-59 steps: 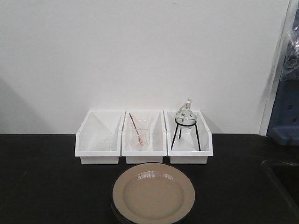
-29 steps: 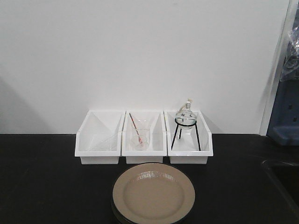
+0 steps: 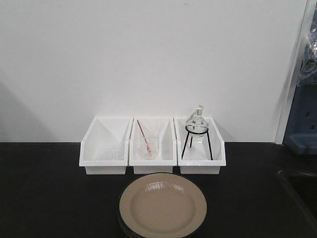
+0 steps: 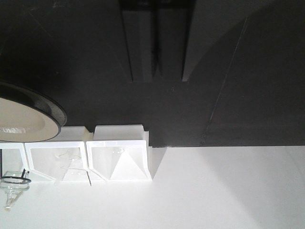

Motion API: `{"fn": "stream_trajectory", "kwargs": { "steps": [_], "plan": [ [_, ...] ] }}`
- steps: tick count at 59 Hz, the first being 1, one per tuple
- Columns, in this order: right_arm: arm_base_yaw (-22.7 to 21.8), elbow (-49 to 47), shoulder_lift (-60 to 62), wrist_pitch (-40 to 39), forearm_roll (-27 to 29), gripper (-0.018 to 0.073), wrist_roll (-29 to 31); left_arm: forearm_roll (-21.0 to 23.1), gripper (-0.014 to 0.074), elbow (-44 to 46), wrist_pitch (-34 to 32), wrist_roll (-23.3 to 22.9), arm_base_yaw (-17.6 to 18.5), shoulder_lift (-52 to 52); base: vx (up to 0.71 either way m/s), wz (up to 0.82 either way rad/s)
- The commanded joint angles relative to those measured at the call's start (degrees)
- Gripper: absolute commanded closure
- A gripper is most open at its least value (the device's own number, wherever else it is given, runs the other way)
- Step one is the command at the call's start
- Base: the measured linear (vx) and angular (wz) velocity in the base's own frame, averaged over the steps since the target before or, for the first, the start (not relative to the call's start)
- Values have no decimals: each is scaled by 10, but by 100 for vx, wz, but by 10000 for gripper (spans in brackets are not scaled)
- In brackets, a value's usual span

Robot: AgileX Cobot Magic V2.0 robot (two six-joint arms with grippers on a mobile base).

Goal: Arrange circular plates on left workspace

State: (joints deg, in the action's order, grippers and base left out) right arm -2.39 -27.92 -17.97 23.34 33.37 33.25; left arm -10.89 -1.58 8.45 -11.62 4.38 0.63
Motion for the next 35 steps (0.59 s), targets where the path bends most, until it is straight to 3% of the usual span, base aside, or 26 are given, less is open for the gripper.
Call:
{"fn": "stream_trajectory", "kwargs": {
  "steps": [1,19,25,30,35],
  "plan": [
    [0,-15,-6,-43,8,559,0,-2,596,-7,-45,0,3,9,0,0],
    [0,-15,-6,-43,8,559,0,-2,596,-7,-45,0,3,9,0,0],
    [0,-12,-6,-43,-26,559,-7,-2,596,-7,-45,0,3,9,0,0],
    [0,10,-1,-52,-84,559,-69,-2,596,-7,-45,0,3,9,0,0],
    [0,59,18,-90,-180,559,-186,-2,596,-7,-45,0,3,9,0,0]
  ]
}}
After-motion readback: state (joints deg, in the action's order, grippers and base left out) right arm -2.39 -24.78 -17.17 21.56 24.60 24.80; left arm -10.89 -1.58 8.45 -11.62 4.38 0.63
